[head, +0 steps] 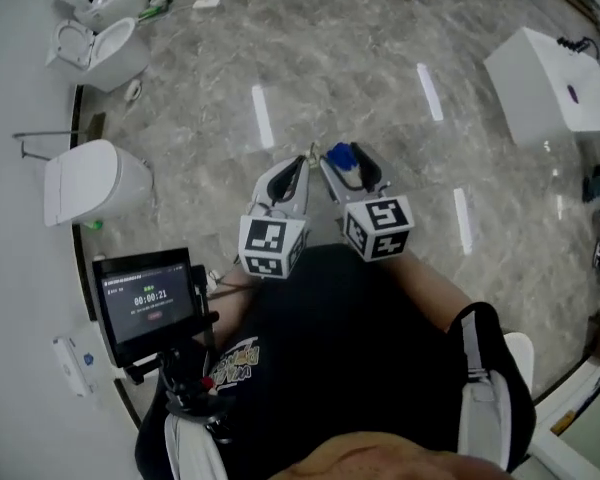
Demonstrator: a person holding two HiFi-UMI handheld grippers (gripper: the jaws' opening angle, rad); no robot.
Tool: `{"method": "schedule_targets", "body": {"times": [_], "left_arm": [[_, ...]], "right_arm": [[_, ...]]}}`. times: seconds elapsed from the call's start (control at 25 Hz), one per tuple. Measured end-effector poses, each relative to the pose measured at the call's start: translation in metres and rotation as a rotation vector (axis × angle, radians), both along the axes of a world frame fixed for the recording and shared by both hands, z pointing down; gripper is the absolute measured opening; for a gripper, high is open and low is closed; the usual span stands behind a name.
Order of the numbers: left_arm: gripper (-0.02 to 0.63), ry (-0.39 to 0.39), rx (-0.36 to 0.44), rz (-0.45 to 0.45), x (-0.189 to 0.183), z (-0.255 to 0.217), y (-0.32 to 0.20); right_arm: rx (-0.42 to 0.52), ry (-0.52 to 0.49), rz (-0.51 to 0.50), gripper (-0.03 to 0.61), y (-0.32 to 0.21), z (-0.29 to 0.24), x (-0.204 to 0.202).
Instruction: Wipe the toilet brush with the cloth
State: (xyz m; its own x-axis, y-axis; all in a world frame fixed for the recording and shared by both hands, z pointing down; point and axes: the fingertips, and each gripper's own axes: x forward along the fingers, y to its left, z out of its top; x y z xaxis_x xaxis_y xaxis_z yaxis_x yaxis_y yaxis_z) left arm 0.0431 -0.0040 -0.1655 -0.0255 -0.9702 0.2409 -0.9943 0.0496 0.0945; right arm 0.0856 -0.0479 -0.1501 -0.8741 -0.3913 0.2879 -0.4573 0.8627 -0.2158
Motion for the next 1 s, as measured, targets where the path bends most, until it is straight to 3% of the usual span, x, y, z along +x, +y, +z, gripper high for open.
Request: {"method": "schedule_targets", "body": {"times": [0.12,0.24,0.36,0.6,1.0], "left_arm": [[0.008,0.001,-0.042,-0.033,0.002,0.004,0.021],[0.008,-0.031,-0.001,-0.002,0.001,-0.001,0.016],[0.007,-0.011,0.032,0.007,-0.004,-0.014,0.003],[0.008,-0.027,-0.001,0.024,0.013,0.003,0.005],[0.009,-0.031,0.000,-0.013,0.007,0.002,0.004]], "right_arm": [[-0.042,0.015,-0.040,0.261,0.023,0.011,-0.001],[-0.026,0.013,-0.044,0.261,0.026,0.011,-0.002],[-0.013,0.002,-0.037,0.261,0.022,0.008,-0.003],[-0.023,0.004,-0.044,0.261,0.015,0.012,0.003],[-0.020,0.012,-0.095,0.259,0.017,0.014,-0.008]]}}
